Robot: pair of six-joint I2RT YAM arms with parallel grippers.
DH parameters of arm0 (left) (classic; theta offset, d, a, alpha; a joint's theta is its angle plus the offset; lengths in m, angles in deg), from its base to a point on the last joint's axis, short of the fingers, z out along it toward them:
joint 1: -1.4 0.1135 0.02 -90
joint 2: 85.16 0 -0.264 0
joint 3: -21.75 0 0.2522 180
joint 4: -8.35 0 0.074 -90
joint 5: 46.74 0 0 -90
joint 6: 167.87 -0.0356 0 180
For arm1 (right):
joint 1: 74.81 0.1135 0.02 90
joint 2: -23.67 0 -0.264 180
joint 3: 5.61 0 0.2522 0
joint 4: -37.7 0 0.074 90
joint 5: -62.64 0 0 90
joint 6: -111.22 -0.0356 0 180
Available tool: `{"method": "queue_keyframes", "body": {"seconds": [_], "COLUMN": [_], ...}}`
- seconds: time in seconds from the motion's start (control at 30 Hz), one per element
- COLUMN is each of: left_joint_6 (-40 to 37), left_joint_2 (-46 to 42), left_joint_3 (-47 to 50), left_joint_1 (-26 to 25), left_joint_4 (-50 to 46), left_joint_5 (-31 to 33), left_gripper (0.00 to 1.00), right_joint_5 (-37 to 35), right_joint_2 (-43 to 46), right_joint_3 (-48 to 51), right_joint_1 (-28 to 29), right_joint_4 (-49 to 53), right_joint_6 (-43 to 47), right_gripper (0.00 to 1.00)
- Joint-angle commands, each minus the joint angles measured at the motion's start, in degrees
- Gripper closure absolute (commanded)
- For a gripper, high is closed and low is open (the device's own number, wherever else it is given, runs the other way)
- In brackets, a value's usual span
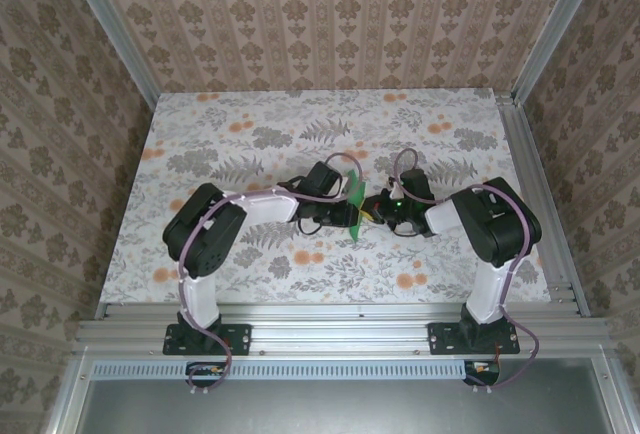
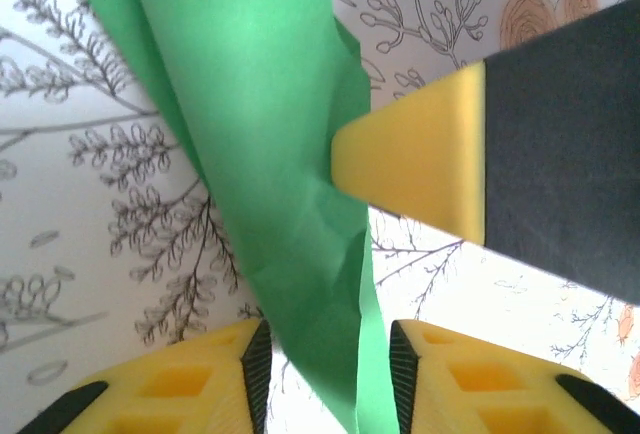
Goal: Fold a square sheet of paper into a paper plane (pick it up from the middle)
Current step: Fold the wing for the fifth time at the center of the table.
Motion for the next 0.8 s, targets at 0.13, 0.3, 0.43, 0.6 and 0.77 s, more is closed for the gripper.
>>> {"method": "queue_keyframes", "body": {"seconds": [0.13, 0.3, 0.43, 0.6, 0.77], "left_joint_6": [2.08, 2.39, 1.93, 0.87, -0.49], "left_joint_2": [-4.94, -3.37, -1.73, 0.23, 1.97], "left_joint_3": [3.77, 2.57, 0.89, -1.37, -3.26], "left_joint_1": [-3.38, -4.43, -4.85, -5.4, -6.33], "left_joint_4": [-2.78, -2.51, -3.32, -4.5, -7.62], "left_joint_5": [7.09, 7.51, 7.82, 8.02, 9.96], "left_gripper": [0.57, 0.56, 0.57, 0.6, 0.64], "right_joint_5": [-1.91, -2.13, -2.35, -2.54, -2.7], "right_joint_2": [2.1, 2.62, 3.05, 3.17, 3.49], "right_joint_3": [1.15, 1.33, 1.68, 1.94, 2.12], "right_joint_1": [-0.12, -0.06, -0.04, -0.07, -0.08], "right_joint_4": [1.2, 1.67, 1.98, 2.07, 2.07], "right_joint_6": [0.8, 0.95, 1.18, 1.21, 1.17], "right_gripper": [1.0, 1.0, 1.0, 1.0, 1.0]}}
